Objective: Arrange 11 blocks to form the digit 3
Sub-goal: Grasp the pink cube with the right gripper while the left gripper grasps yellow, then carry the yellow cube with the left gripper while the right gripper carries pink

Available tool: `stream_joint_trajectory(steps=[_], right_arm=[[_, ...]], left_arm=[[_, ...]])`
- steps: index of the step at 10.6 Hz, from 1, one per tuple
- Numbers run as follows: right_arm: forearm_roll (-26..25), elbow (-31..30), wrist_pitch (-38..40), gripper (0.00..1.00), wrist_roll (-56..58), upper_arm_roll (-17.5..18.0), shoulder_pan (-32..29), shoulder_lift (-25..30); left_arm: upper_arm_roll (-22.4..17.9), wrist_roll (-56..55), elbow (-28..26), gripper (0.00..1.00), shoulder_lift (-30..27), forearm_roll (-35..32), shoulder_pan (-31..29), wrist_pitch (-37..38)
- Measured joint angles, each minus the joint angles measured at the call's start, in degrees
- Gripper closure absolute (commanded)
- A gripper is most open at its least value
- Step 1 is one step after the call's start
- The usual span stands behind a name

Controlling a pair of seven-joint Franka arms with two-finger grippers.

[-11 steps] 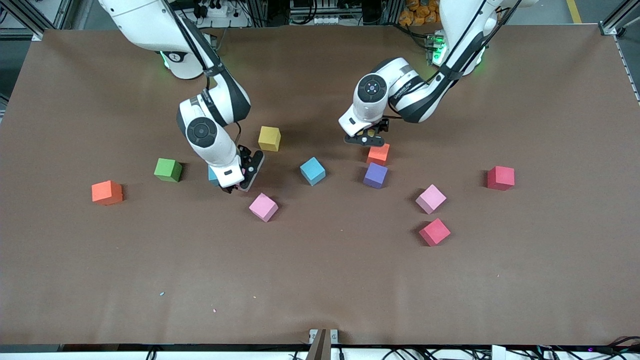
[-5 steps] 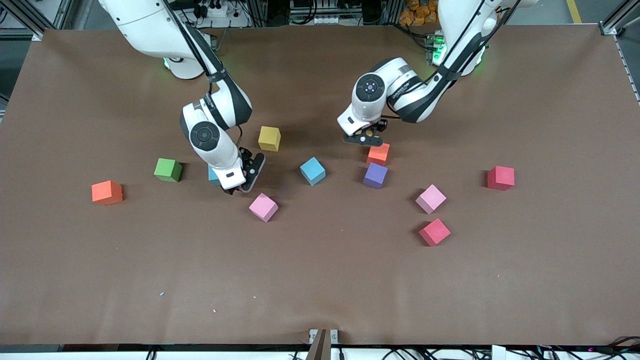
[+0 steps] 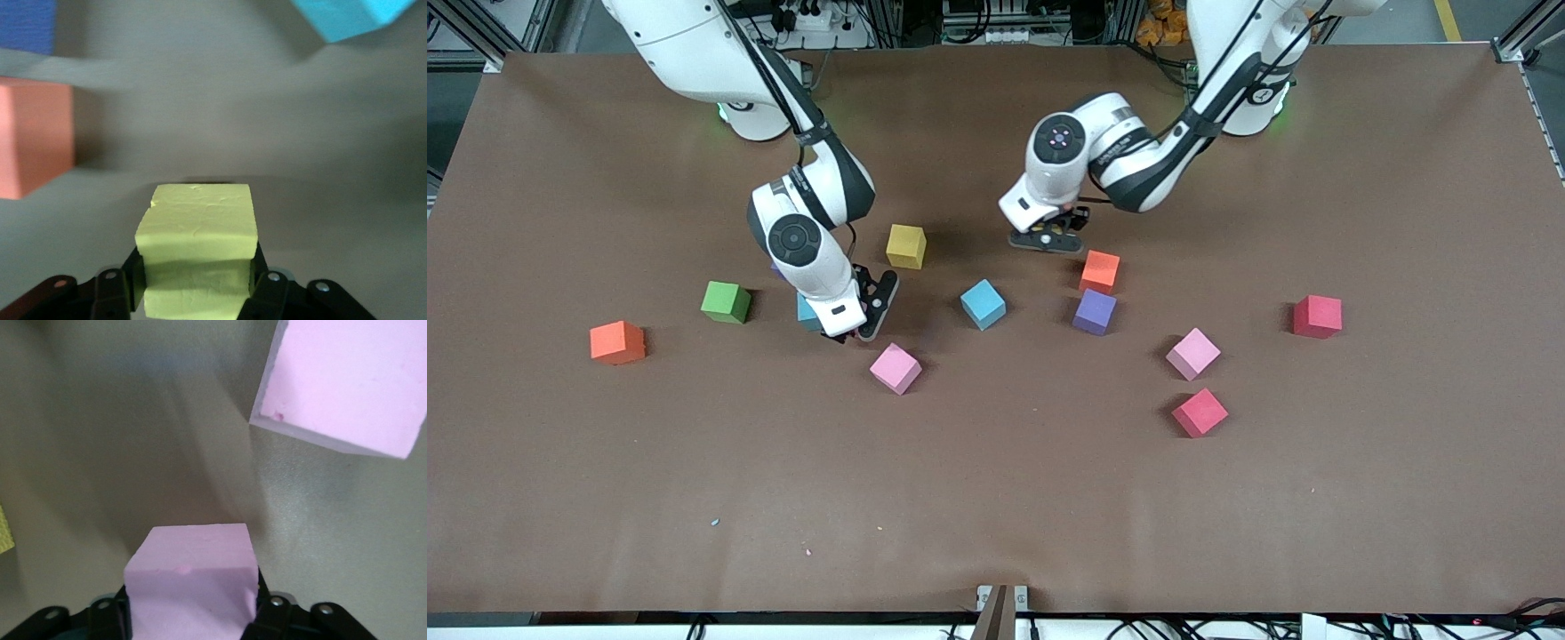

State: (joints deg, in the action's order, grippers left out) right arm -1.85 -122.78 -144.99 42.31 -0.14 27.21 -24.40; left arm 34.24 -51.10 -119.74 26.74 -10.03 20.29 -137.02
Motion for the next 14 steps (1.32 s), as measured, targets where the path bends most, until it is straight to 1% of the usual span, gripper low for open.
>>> stream_joint_trajectory(steps=[2,4,6,7,9,12,14], right_arm=[[-0.6,0.6,0.0,0.91,1.8,-0.1,0.0,0.7],[-0.6,0.8,0.2,0.91,2.6,-0.4,-0.1,1.9],[-0.6,0.9,1.7,0.91,3.0,-0.5,-0.1,3.2],[-0.6,0.9,2.6,0.92,3.1,-0.5,-0.1,3.9],[-0.7,0.9,5.0,0.98,3.3,-0.5,-0.1,5.5],[-0.7,0.9,9.1,1.00,5.4,-0.5,-0.1,7.6],[-0.7,0.9,12.2,1.00,6.0,-0.5,-0.1,8.7]], left_arm=[[-0.1,-1.7,3.7,0.77,2.8,0.0,1.9,0.1],[-0.2,-1.8,5.6,0.77,4.9,0.0,2.5,0.7],[-0.2,-2.5,7.0,0.77,5.6,0.0,2.6,1.7],[-0.2,-3.1,7.6,0.77,5.8,0.0,2.6,2.2],[-0.2,-3.9,8.0,0.77,6.3,0.0,2.9,2.7],[-0.2,-5.2,8.4,0.76,7.4,0.0,4.3,2.8],[-0.2,-5.2,8.8,0.74,7.7,0.0,4.5,2.8]])
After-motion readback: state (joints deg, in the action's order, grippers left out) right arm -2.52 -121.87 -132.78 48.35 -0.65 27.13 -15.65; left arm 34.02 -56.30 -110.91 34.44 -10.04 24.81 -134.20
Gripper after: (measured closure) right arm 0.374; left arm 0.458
